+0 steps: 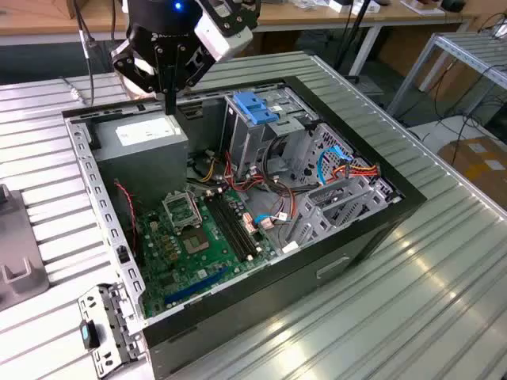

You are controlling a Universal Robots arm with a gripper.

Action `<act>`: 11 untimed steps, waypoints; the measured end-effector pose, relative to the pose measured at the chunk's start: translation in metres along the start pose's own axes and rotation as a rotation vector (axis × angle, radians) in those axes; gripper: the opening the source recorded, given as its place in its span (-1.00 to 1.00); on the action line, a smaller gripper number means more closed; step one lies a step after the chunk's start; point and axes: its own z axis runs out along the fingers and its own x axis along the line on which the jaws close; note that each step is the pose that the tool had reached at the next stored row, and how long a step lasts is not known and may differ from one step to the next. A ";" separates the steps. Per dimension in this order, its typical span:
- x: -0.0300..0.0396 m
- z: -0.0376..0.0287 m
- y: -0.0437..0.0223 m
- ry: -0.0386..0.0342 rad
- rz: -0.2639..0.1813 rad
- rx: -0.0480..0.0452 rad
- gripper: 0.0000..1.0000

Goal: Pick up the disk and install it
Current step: 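Reach for the disk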

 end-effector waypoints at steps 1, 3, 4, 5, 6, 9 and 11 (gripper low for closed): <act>0.0000 0.0000 0.0000 0.0000 0.000 0.0000 -0.80; 0.0004 0.0000 0.0000 0.0000 0.000 0.0001 -0.80; 0.0005 0.0000 0.0000 0.0000 0.000 0.0000 -0.80; 0.0006 0.0000 0.0000 0.0000 0.000 0.0000 -0.80; 0.0010 0.0000 -0.0001 0.0001 0.000 -0.0001 -0.80; 0.0015 0.0000 -0.0001 0.0000 0.000 0.0000 -0.80; 0.0022 -0.0001 -0.0003 0.0000 0.000 0.0001 -0.80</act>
